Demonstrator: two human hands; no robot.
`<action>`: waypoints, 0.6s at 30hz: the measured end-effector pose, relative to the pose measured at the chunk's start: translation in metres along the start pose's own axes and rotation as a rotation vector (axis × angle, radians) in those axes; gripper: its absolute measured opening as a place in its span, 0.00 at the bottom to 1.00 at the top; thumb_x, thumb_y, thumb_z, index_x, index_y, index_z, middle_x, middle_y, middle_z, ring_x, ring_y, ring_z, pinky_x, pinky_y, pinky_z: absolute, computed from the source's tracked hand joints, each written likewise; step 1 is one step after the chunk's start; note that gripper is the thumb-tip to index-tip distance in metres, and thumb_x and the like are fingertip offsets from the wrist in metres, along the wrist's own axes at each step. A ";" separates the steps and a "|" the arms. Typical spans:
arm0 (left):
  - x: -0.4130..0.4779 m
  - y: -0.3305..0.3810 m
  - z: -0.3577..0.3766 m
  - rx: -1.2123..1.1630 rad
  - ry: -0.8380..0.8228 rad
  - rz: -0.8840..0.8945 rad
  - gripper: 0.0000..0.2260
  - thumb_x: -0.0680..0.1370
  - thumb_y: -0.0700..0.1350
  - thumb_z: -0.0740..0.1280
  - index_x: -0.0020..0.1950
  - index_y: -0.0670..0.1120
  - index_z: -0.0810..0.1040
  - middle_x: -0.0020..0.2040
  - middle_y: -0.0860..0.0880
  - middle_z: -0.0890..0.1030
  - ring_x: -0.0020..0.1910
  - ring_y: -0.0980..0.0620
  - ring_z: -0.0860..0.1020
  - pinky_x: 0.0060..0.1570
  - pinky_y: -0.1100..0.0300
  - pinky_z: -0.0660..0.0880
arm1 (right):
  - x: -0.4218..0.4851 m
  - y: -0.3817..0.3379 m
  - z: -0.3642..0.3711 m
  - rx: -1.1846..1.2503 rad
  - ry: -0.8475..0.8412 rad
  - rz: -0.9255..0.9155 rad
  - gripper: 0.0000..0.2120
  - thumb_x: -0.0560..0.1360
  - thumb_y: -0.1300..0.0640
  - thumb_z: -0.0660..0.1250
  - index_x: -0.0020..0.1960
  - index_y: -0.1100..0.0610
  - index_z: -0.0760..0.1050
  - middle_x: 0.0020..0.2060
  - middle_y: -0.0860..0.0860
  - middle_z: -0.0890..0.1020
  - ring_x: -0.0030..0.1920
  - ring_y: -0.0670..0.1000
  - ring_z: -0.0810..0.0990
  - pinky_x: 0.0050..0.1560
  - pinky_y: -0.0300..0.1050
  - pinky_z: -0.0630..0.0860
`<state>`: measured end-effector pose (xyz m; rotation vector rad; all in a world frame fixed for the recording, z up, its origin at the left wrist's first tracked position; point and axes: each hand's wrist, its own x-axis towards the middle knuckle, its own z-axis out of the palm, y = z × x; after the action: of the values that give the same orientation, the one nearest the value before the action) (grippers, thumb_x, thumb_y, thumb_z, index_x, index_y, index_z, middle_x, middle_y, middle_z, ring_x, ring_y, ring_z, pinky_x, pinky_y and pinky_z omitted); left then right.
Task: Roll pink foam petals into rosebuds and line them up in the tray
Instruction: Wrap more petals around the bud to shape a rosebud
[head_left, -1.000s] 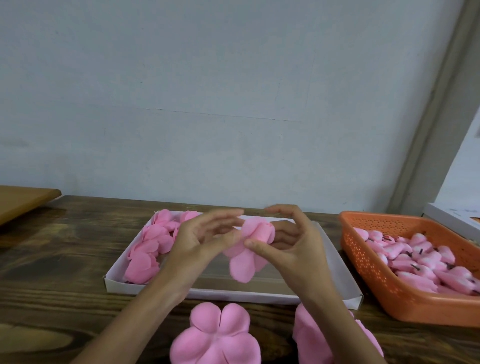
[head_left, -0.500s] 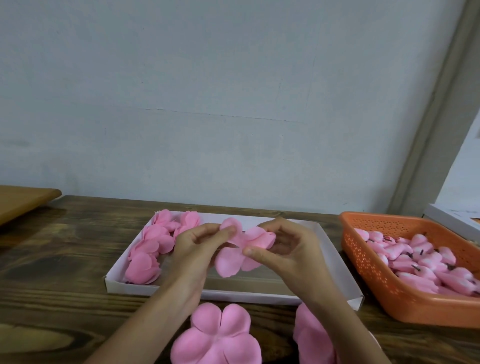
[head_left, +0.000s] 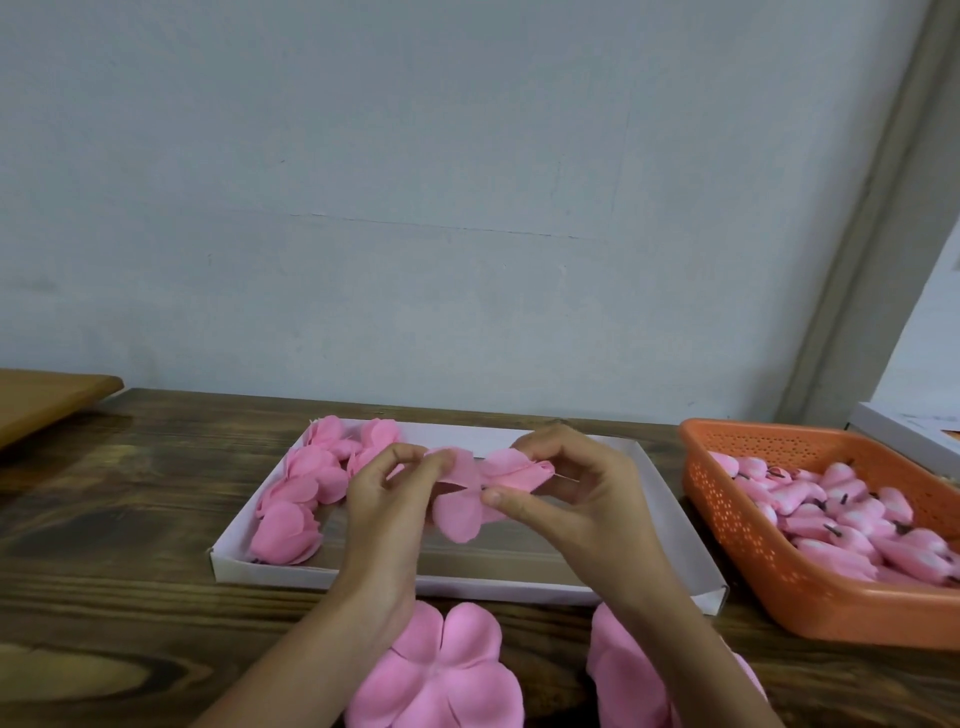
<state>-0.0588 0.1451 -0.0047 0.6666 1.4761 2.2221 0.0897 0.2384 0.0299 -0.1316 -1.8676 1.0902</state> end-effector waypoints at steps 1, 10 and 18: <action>-0.001 0.000 0.001 -0.046 -0.004 -0.041 0.08 0.70 0.49 0.76 0.44 0.47 0.83 0.45 0.44 0.86 0.46 0.42 0.84 0.46 0.44 0.78 | 0.000 0.000 0.000 -0.012 -0.012 0.010 0.16 0.66 0.58 0.82 0.49 0.64 0.83 0.44 0.55 0.85 0.46 0.57 0.85 0.48 0.52 0.84; -0.019 0.019 0.009 0.022 -0.159 0.263 0.13 0.68 0.54 0.80 0.41 0.46 0.84 0.38 0.44 0.84 0.40 0.50 0.83 0.39 0.62 0.78 | -0.002 -0.005 0.004 -0.160 -0.066 0.014 0.12 0.66 0.59 0.84 0.47 0.59 0.85 0.45 0.50 0.85 0.46 0.57 0.85 0.45 0.59 0.83; -0.021 0.027 0.009 0.069 -0.277 0.420 0.08 0.72 0.50 0.76 0.42 0.45 0.87 0.40 0.45 0.86 0.41 0.51 0.84 0.44 0.64 0.79 | -0.001 -0.007 0.001 -0.130 0.020 0.074 0.16 0.66 0.53 0.84 0.47 0.54 0.80 0.41 0.50 0.87 0.42 0.54 0.87 0.42 0.60 0.84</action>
<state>-0.0382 0.1298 0.0194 1.3543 1.3712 2.2548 0.0917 0.2334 0.0344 -0.2870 -1.9288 1.0131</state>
